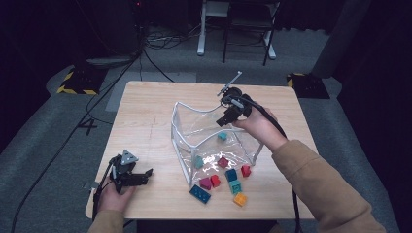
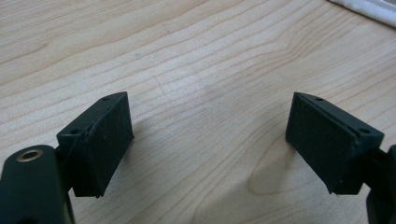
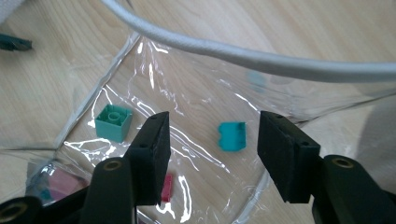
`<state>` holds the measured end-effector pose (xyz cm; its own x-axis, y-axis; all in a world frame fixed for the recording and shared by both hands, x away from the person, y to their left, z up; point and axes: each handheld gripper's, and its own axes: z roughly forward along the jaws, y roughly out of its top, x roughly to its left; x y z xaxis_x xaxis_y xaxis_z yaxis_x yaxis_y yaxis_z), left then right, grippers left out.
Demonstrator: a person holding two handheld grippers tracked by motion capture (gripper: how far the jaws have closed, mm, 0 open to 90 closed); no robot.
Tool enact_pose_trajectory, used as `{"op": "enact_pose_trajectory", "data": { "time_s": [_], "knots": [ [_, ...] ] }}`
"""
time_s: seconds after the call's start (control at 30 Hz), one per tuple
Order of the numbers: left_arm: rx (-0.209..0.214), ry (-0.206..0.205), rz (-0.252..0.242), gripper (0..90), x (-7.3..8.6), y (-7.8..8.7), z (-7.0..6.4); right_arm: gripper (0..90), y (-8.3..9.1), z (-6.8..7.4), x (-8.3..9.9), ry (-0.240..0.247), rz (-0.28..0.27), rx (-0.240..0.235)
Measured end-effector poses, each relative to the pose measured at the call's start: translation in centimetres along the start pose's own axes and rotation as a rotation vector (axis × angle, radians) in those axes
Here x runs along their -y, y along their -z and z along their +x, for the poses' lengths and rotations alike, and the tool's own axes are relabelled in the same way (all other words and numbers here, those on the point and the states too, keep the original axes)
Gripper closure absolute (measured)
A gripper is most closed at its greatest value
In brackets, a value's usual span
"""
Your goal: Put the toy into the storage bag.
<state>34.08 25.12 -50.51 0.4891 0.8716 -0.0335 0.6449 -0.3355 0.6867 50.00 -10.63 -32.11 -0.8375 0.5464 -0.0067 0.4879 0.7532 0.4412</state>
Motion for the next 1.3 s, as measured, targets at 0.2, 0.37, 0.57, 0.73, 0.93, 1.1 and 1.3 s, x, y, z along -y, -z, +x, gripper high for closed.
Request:
{"op": "enact_pose_trajectory", "data": {
  "time_s": [0.2,0.37,0.57,0.73,0.93,1.1,1.3],
  "knots": [
    [0.0,0.0,0.0,15.2,0.0,0.0,0.0,43.8,2.7,0.0,1.3,-0.025,-0.121,-0.022],
    [-0.001,0.0,0.0,15.2,0.0,0.0,0.0,43.9,5.1,0.1,2.9,-0.03,-0.214,-0.027],
    [-0.001,0.0,0.0,15.2,0.0,0.0,0.0,44.0,7.8,0.5,5.8,-0.05,-0.336,-0.022],
    [-0.001,0.0,0.0,15.2,0.0,0.0,0.0,44.4,9.6,1.1,8.4,-0.062,-0.417,-0.01],
    [-0.002,0.002,-0.001,15.2,0.0,0.0,0.0,45.0,10.9,1.5,11.0,-0.077,-0.451,0.018],
    [-0.003,0.004,-0.001,15.2,0.0,0.0,0.0,44.9,11.7,1.6,12.8,-0.094,-0.468,0.028],
    [-0.004,0.005,0.001,15.2,0.0,0.0,0.0,45.8,12.2,1.6,14.7,-0.108,-0.47,0.043]
  ]
}}
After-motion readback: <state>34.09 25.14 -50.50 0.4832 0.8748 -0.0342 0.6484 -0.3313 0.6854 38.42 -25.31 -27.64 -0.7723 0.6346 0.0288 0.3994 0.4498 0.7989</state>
